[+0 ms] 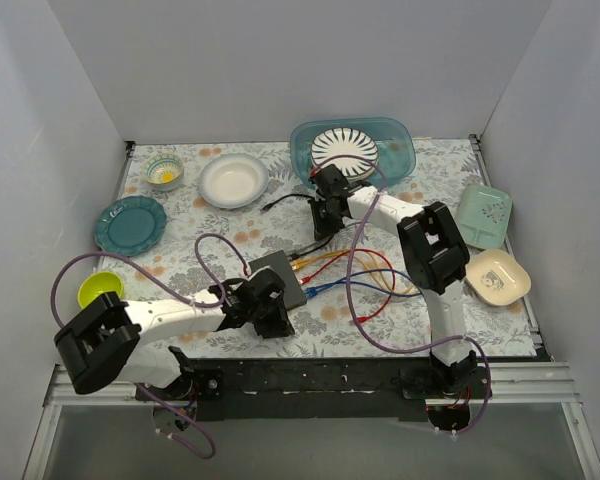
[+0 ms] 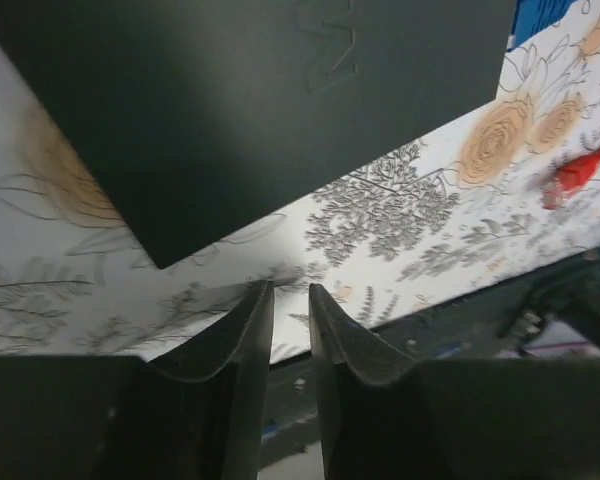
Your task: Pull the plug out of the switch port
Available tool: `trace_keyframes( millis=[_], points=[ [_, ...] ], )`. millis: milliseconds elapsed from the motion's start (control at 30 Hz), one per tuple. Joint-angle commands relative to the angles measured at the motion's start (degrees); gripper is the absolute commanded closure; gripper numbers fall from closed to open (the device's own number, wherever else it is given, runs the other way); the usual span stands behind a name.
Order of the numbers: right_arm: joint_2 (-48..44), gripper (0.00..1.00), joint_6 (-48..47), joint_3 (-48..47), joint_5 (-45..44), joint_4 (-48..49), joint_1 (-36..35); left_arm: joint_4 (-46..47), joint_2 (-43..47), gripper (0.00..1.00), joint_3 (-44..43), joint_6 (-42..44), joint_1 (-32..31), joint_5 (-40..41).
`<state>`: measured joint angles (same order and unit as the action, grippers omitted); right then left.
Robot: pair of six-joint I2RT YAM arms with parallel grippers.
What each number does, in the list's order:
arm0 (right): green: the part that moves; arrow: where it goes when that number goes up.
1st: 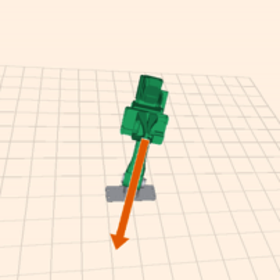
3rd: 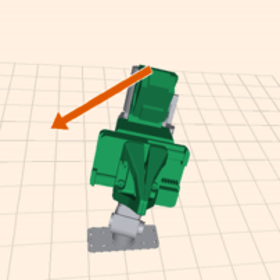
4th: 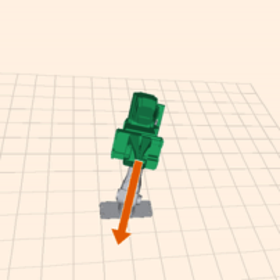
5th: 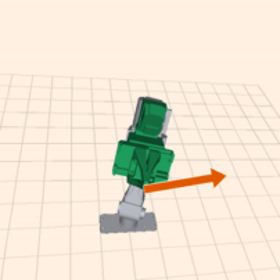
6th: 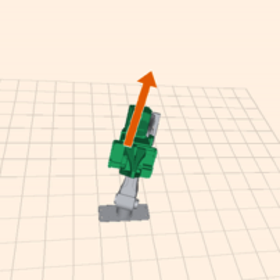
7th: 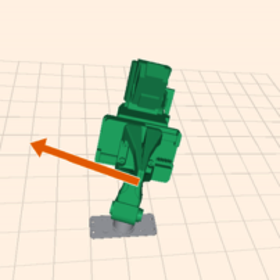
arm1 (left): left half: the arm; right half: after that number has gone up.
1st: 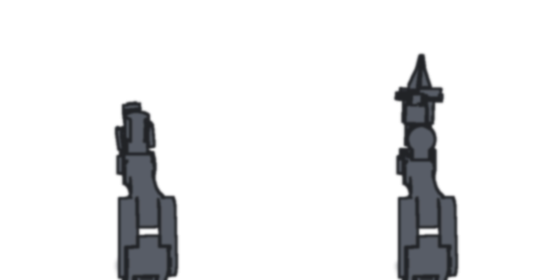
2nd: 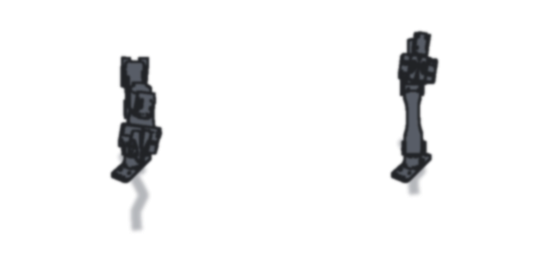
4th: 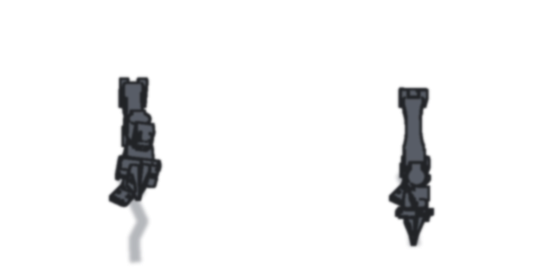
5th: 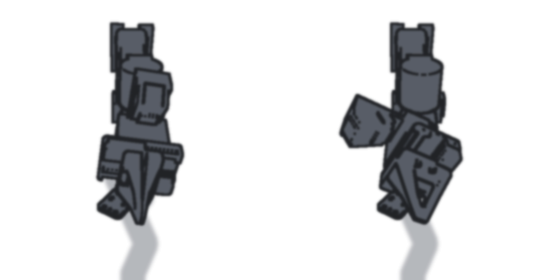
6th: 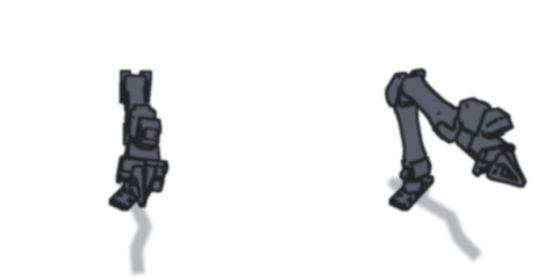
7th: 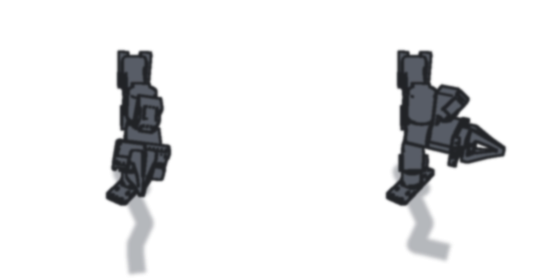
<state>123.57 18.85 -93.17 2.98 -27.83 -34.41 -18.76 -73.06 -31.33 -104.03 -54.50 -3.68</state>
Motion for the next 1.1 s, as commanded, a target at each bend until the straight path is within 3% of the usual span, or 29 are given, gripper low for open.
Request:
trace_keyframes(
  millis=[0,100,233,433,900,1067],
  points=[
    [-6.65,0.82,0.13,12.0,0.35,-0.65,-0.22,-0.29,-4.63,0.78,0.66,-2.49,0.09,0.33],
    [-12.88,0.82,2.33,19.31,2.01,2.42,-0.83,-2.15,-7.88,0.78,1.62,-4.69,2.46,1.4],
    [-19.14,0.82,3.91,31.26,3.43,4.8,-3.46,-2.5,-9.91,0.77,1.98,-2.86,10.09,0.52],
    [-25.48,0.81,8.39,38.49,5.45,8.14,-7.59,-5.05,-12.37,0.75,-5.12,2.42,18.1,1.57],
    [-17.05,0.8,10.15,27.25,9.67,8.5,-12.69,-8.04,-22.91,0.73,-20.07,7.08,30.4,1.14],
    [-15.73,0.8,11.38,25.93,11.08,8.41,-14.8,-9.27,-27.92,0.72,-27.1,10.68,31.65,0.78]
  ],
)
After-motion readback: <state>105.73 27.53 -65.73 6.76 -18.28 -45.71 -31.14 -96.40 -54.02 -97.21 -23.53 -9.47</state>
